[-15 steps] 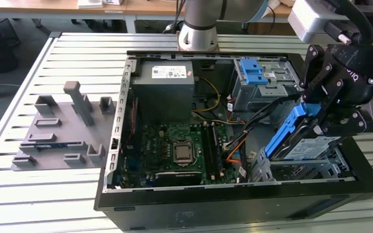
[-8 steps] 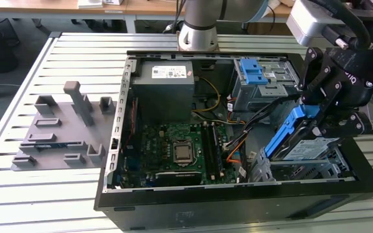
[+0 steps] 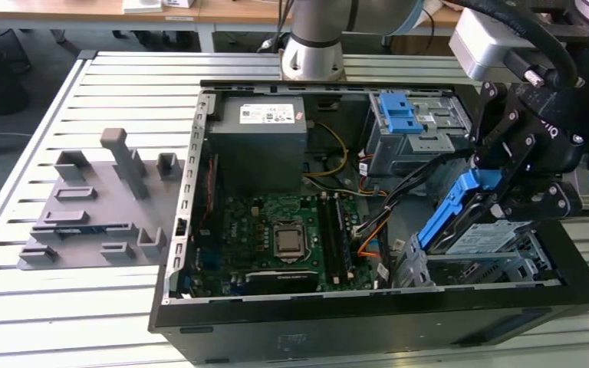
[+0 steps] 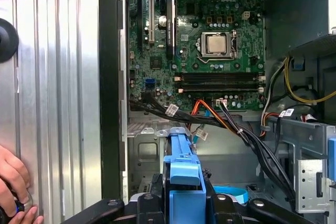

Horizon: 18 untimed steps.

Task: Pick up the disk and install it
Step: 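Insert the disk into the insertion slot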

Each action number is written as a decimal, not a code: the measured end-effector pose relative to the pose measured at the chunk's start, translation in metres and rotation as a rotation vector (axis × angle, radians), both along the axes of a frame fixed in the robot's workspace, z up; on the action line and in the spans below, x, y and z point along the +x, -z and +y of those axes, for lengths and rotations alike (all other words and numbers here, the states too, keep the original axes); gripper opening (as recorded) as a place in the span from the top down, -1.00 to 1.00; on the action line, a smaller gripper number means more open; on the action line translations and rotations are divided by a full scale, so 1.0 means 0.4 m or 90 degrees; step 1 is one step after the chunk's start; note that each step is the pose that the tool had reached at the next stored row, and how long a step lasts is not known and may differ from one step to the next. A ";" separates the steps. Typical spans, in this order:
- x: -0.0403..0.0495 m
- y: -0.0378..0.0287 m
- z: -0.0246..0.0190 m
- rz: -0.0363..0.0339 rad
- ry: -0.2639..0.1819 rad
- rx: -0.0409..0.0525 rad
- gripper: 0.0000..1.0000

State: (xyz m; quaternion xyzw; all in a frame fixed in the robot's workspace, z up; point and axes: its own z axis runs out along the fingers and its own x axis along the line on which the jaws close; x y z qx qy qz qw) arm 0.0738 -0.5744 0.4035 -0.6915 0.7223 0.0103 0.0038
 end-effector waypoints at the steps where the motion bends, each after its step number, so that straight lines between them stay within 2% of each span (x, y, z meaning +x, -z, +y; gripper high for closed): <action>1: 0.000 0.002 0.000 0.0000 0.000 0.0001 0.27; 18: 0.000 0.017 -0.001 0.0000 0.000 0.0000 0.27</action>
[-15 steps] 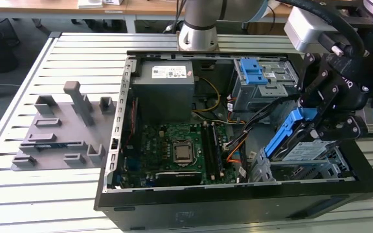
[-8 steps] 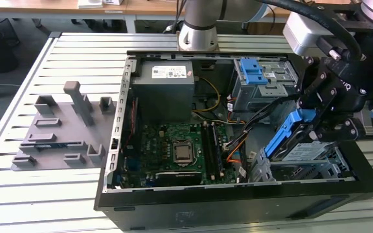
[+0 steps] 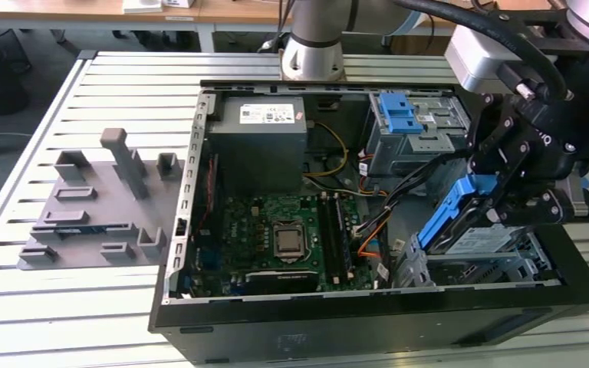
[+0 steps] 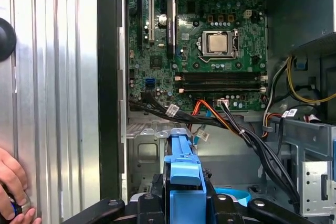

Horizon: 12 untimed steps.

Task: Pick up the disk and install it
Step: 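Insert the disk into the insertion slot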

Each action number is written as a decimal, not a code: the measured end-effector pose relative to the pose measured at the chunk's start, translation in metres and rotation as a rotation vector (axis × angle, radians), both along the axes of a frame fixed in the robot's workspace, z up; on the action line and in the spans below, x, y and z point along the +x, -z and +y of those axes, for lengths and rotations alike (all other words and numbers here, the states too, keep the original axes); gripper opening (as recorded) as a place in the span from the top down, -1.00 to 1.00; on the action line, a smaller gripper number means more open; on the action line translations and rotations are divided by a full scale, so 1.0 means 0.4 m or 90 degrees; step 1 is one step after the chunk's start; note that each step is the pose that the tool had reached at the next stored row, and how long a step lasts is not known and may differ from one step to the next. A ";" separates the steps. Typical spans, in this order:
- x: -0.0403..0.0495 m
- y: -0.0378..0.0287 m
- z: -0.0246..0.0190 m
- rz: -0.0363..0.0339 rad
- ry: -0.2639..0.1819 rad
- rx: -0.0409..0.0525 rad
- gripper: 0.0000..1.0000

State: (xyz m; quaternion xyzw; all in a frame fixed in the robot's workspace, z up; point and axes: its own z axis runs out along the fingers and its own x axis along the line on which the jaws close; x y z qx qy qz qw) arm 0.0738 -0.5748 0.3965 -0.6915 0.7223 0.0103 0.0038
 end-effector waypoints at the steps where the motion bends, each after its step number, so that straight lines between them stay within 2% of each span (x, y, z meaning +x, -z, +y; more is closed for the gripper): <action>1: 0.000 0.002 0.000 0.0000 0.000 0.0000 0.27; 12: 0.000 0.021 0.000 0.0000 0.000 0.0000 0.27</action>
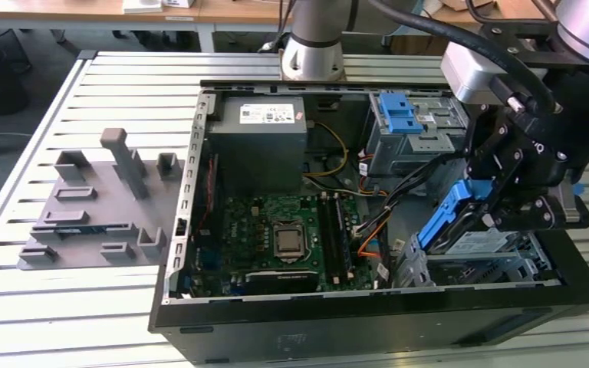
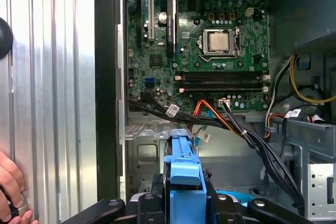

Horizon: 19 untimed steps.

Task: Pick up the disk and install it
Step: 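Insert the disk into the insertion slot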

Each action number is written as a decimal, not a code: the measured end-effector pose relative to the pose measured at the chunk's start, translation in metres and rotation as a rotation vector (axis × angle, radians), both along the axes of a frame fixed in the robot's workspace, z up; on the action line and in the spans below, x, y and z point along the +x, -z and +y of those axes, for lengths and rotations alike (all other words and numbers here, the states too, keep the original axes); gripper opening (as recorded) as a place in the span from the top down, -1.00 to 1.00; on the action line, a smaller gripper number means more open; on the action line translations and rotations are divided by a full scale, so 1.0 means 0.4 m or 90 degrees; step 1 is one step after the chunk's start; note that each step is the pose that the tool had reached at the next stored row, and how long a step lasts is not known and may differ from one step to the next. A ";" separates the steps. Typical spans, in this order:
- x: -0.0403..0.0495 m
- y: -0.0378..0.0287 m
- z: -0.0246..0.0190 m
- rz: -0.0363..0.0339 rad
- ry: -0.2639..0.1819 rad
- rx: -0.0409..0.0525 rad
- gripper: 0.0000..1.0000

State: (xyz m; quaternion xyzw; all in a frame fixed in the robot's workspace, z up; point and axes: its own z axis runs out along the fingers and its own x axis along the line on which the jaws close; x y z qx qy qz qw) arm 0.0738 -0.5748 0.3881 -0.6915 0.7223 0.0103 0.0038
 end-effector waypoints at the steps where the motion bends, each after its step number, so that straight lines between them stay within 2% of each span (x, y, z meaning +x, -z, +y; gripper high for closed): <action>1: 0.000 0.001 0.000 0.0000 0.000 0.0000 0.27; 19: 0.000 0.025 0.000 0.0000 0.000 0.0000 0.27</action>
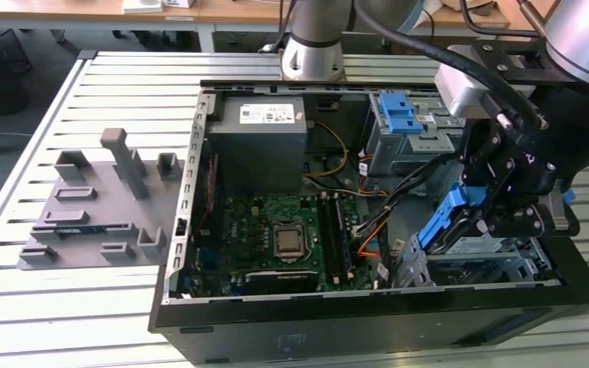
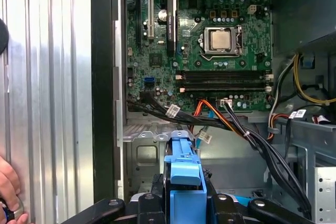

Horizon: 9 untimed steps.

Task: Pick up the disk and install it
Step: 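Insert the disk into the insertion slot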

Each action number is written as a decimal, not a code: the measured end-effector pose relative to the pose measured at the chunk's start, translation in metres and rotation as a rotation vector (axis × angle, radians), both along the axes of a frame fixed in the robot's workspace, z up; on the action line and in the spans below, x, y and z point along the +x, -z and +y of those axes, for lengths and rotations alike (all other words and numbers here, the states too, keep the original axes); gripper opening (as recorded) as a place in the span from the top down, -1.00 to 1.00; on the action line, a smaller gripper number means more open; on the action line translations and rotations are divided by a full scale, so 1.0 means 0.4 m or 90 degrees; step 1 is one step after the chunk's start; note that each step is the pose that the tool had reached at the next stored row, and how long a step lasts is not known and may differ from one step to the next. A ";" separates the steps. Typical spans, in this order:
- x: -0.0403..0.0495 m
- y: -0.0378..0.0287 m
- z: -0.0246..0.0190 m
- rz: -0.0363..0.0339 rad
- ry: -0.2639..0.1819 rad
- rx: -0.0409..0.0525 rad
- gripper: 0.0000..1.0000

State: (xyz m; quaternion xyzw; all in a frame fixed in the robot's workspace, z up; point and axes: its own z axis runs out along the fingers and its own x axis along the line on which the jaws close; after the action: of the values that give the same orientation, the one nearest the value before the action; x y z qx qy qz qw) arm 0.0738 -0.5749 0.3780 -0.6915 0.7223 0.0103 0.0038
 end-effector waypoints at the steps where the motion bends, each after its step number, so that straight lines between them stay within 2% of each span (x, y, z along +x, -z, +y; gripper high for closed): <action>1: 0.000 0.001 0.000 0.0000 0.000 0.0000 0.27; 9: 0.000 0.012 -0.001 0.0000 0.000 0.0000 0.27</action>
State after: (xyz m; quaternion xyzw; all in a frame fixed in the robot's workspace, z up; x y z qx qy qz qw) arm 0.0738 -0.5751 0.3734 -0.6915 0.7223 0.0103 0.0038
